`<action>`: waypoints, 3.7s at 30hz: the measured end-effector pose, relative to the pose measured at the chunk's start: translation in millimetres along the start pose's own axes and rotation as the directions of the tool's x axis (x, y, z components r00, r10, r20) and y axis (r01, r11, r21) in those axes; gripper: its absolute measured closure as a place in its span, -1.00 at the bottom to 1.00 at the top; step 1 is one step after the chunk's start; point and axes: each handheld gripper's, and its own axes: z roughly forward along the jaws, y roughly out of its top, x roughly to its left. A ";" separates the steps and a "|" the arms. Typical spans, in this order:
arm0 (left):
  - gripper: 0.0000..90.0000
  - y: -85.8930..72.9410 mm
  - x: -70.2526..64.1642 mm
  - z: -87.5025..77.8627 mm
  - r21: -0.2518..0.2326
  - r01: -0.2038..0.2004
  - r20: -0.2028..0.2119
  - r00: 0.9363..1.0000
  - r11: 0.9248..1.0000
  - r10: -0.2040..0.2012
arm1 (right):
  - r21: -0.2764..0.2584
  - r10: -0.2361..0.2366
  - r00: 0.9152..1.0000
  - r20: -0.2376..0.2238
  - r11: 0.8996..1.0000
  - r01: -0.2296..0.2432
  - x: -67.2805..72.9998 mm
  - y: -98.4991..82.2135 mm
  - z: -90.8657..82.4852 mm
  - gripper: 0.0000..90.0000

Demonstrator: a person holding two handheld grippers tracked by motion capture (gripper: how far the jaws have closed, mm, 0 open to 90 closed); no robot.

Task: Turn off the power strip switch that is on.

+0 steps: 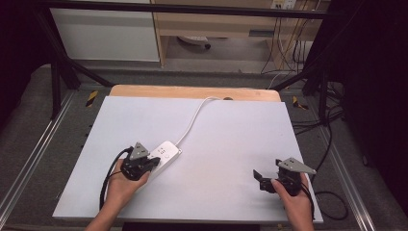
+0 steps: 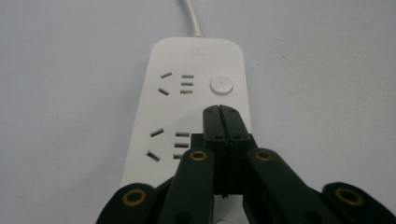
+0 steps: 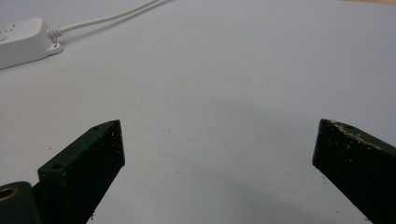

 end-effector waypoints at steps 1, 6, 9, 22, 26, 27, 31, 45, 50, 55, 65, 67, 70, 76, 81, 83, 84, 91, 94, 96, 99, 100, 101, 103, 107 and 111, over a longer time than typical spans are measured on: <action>1.00 -0.1 0.4 0.0 0.000 0.002 0.003 1.000 1.000 -0.002 | 0.001 0.001 1.000 0.000 1.000 -0.001 -0.1 -0.1 0.0 -0.93; 1.00 0.4 0.5 -0.5 0.006 0.002 0.002 1.000 1.000 -0.002 | -0.003 0.005 1.000 0.000 1.000 -0.005 -0.1 0.1 -0.6 -0.93; 1.00 0.3 1.1 -0.6 0.007 0.003 -0.003 1.000 1.000 -0.003 | -0.003 0.004 1.000 0.000 1.000 -0.004 -0.1 0.0 -0.4 -0.93; 1.00 0.6 0.3 -0.6 0.010 -0.010 -0.008 1.000 1.000 0.010 | -0.001 0.004 1.000 0.001 1.000 -0.004 -0.1 0.0 -0.6 -0.93; 1.00 0.8 0.3 -0.5 0.012 -0.010 -0.007 1.000 1.000 0.010 | -0.001 0.004 1.000 0.002 1.000 -0.004 0.1 -0.1 -0.8 -0.93; 1.00 0.8 0.1 -0.5 0.013 -0.012 -0.008 1.000 1.000 0.012 | 0.002 0.007 1.000 0.001 1.000 -0.007 0.2 -0.2 -0.8 -0.93; 1.00 0.7 0.5 -0.9 0.014 -0.007 -0.007 1.000 1.000 0.007 | 0.002 0.006 1.000 0.002 1.000 -0.006 -0.1 -0.2 -0.9 -0.93; 1.00 1.6 -4.3 0.7 0.019 -0.036 -0.031 0.999 0.999 0.036 | 0.001 0.004 1.000 0.003 1.000 -0.004 0.0 -0.3 -1.7 -0.93; 1.00 2.6 -6.8 3.0 0.020 -0.048 -0.040 0.998 0.999 0.048 | -0.004 0.006 1.000 0.003 1.000 -0.006 -0.4 -0.2 -2.3 -0.93; 1.00 1.4 -2.9 2.3 0.011 -0.023 -0.017 1.000 1.000 0.023 | -0.003 0.009 1.000 0.005 1.000 -0.009 -1.2 -0.4 -2.5 -0.93; 1.00 2.3 -4.5 2.5 0.011 -0.027 -0.027 0.999 1.000 0.028 | -0.002 0.006 1.000 0.004 1.000 -0.006 -1.4 -0.6 -1.7 -0.93; 1.00 2.3 -5.1 2.5 0.012 -0.030 -0.030 0.999 0.999 0.030 | -0.002 0.005 1.000 0.005 1.000 -0.005 -1.8 -0.7 -1.4 -0.93; 1.00 2.4 -4.6 2.4 0.014 -0.030 -0.029 0.999 0.999 0.031 | 0.001 0.004 1.000 0.004 1.000 -0.004 -1.8 -0.6 -1.0 -0.93; 1.00 2.1 -3.8 2.3 0.012 -0.026 -0.024 0.999 1.000 0.026 | 0.003 0.006 1.000 0.004 1.000 -0.006 -1.3 -0.7 -0.7 -0.93; 1.00 1.9 -4.2 2.2 0.011 -0.021 -0.027 0.999 1.000 0.021 | 0.002 0.011 1.000 0.002 1.000 -0.011 -1.1 -0.6 -0.6 -0.93; 1.00 1.7 -3.6 2.2 0.008 -0.020 -0.023 1.000 1.000 0.020 | 0.005 0.011 1.000 0.003 1.000 -0.011 -1.5 -0.8 -0.5 -0.93; 1.00 1.6 -3.4 2.2 0.008 -0.019 -0.022 1.000 1.000 0.019 | 0.005 0.012 1.000 0.003 1.000 -0.012 -1.7 -0.8 -0.3 -0.93; 1.00 3.6 -3.3 -0.6 0.000 -0.014 -0.012 1.000 1.000 0.014 | 0.008 0.002 1.000 0.004 1.000 -0.002 -1.3 -1.0 0.3 -0.93; 1.00 2.9 -3.6 -1.3 -0.005 -0.020 -0.013 1.000 1.000 0.020 | 0.005 0.008 1.000 0.003 1.000 -0.008 -1.1 -0.8 0.2 -0.93; 1.00 3.1 -4.3 -2.5 -0.030 -0.009 -0.007 1.000 1.000 0.009 | 0.003 0.009 1.000 0.003 1.000 -0.009 -1.1 -0.7 0.0 -0.93; 1.00 4.9 -5.1 -5.4 -0.058 0.004 0.006 1.000 0.998 -0.003 | 0.003 0.007 1.000 0.002 1.000 -0.007 -1.2 -0.7 0.3 -0.93; 1.00 4.9 -5.1 -5.6 -0.063 0.008 0.015 1.000 0.998 -0.007 | 0.005 0.007 1.000 0.001 1.000 -0.007 -1.2 -0.7 0.4 -0.93; 1.00 4.7 -5.0 -5.9 -0.066 0.006 0.017 1.000 0.998 -0.005 | 0.005 0.005 1.000 0.002 1.000 -0.005 -1.2 -0.8 0.5 -0.94; 1.00 4.2 -4.8 -6.9 -0.082 0.013 0.020 1.000 0.997 -0.012 | 0.004 0.005 1.000 0.001 1.000 -0.005 -1.0 -0.8 0.4 -0.93; 1.00 4.3 -4.1 -10.9 -0.124 0.020 0.020 1.000 0.992 -0.018 | 0.004 0.007 1.000 0.001 1.000 -0.007 -0.7 -0.6 0.0 -0.93; 0.73 5.1 -3.0 -15.3 -0.161 0.034 0.013 0.999 0.986 -0.032 | 0.007 0.001 1.000 0.001 1.000 -0.001 -0.8 -0.8 0.5 -0.93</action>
